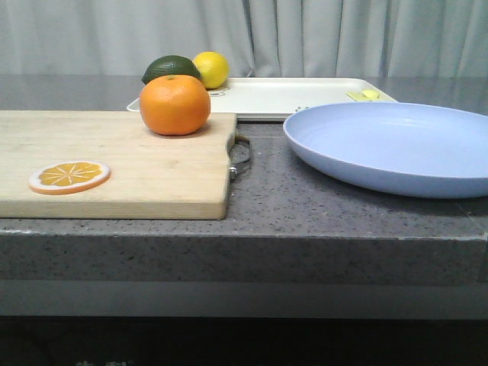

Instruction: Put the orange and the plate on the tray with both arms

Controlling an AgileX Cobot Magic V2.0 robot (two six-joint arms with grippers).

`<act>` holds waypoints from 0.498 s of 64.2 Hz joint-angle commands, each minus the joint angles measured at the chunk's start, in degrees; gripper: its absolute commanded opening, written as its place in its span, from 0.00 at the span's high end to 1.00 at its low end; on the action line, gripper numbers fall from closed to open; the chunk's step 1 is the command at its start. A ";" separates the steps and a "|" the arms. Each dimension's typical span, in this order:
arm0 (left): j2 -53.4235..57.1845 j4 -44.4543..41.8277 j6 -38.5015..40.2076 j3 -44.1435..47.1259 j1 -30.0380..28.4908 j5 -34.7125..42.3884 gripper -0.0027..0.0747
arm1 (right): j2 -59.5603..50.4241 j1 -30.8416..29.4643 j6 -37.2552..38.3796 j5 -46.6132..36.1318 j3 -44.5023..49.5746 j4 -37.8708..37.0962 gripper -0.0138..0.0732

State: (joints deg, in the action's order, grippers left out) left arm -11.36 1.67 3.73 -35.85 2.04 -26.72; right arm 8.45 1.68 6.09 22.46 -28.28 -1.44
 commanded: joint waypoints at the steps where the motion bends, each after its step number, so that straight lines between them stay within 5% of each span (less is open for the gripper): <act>1: -4.64 0.46 0.01 -5.86 -0.10 -0.88 0.99 | 5.25 -0.32 -0.53 -1.07 -4.79 -0.66 0.92; 32: -13.79 0.46 0.01 -6.48 -0.10 -2.26 0.99 | 25.30 -0.32 -0.53 7.35 -8.57 -3.94 0.92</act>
State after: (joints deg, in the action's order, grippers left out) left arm -23.85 1.67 3.69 -41.47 2.04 -33.52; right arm 31.69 1.68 6.09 33.52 -34.83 -4.26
